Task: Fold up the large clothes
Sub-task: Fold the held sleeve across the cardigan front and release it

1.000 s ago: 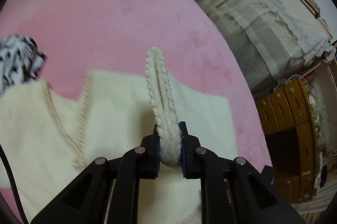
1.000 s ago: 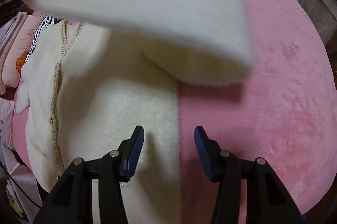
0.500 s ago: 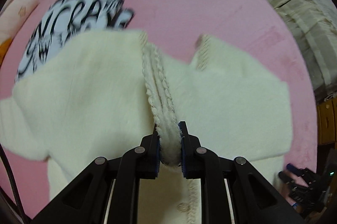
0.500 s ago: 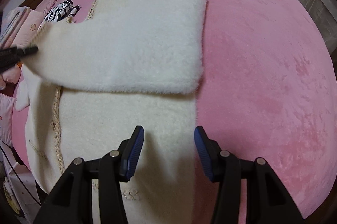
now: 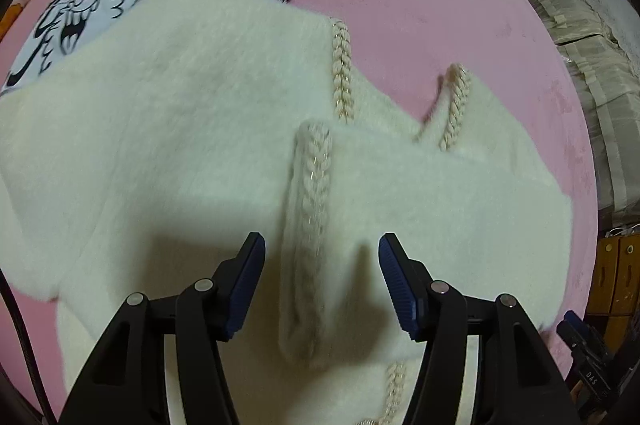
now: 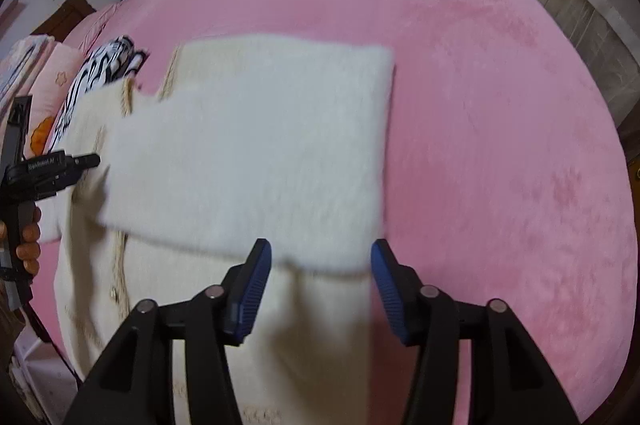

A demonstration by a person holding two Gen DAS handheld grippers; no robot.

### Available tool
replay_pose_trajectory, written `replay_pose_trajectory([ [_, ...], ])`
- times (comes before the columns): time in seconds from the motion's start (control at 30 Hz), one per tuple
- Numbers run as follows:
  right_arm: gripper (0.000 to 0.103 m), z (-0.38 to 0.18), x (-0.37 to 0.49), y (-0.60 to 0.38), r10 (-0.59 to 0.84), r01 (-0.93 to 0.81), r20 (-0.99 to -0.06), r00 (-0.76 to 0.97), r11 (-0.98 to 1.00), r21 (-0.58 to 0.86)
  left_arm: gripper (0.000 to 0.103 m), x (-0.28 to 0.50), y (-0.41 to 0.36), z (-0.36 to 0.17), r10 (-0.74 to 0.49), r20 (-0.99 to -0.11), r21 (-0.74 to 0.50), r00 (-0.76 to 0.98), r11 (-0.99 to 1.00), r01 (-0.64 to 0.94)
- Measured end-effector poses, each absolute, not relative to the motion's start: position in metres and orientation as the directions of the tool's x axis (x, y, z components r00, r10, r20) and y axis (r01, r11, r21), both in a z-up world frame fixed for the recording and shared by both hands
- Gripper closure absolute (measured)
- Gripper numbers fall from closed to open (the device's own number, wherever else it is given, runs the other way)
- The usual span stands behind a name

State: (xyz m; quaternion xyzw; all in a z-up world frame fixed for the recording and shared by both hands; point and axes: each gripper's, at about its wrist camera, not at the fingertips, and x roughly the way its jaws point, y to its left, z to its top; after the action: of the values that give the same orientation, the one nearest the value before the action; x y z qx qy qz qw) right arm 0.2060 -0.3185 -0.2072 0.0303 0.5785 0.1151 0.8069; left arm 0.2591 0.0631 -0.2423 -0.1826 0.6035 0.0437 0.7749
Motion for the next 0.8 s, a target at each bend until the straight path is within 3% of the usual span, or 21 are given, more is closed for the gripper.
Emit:
replay_pose_trajectory([
  [0.23,0.040,-0.216,0.283,-0.328,0.172,-0.060,-0.915,0.364,0.985,0.162,0.047,0.301,0.066,-0.264,-0.174,-0.957,-0.235,0.231,0.933,-0.273],
  [0.33,0.040,-0.233,0.315,-0.341,0.155,-0.002,-0.927,0.341,0.986,0.165,0.075,0.308,0.065,-0.260,-0.157,-0.956,-0.223,0.246,0.937,-0.270],
  [0.37,0.040,-0.241,0.326,-0.344,0.173,0.019,-0.933,0.316,0.982,0.188,0.089,0.308,0.065,-0.258,-0.149,-0.957,-0.216,0.251,0.939,-0.267],
  [0.43,0.040,-0.254,0.340,-0.347,0.205,0.055,-0.940,0.273,0.972,0.228,0.089,0.307,0.067,-0.253,-0.172,-0.946,-0.245,0.274,0.933,-0.264],
  [0.47,0.052,-0.255,0.344,-0.348,0.226,0.052,-0.935,0.275,0.967,0.249,0.090,0.306,0.068,-0.249,-0.168,-0.942,-0.247,0.289,0.933,-0.263],
  [0.5,0.085,-0.253,0.346,-0.346,0.259,0.025,-0.922,0.289,0.960,0.278,0.090,0.306,0.071,-0.244,-0.169,-0.938,-0.252,0.304,0.933,-0.257],
  [0.63,0.086,-0.242,0.343,-0.333,0.215,-0.050,-0.916,0.338,0.976,0.211,0.090,0.299,0.070,-0.236,-0.125,-0.921,-0.219,0.369,0.949,-0.227],
  [0.7,0.081,-0.248,0.340,-0.328,0.159,-0.060,-0.926,0.343,0.987,0.147,0.089,0.312,0.063,-0.251,-0.079,-0.945,-0.154,0.316,0.964,-0.218],
  [0.8,0.066,-0.245,0.337,-0.325,0.101,-0.029,-0.937,0.335,0.995,0.097,0.083,0.303,0.062,-0.257,-0.044,-0.956,-0.116,0.290,0.965,-0.236],
])
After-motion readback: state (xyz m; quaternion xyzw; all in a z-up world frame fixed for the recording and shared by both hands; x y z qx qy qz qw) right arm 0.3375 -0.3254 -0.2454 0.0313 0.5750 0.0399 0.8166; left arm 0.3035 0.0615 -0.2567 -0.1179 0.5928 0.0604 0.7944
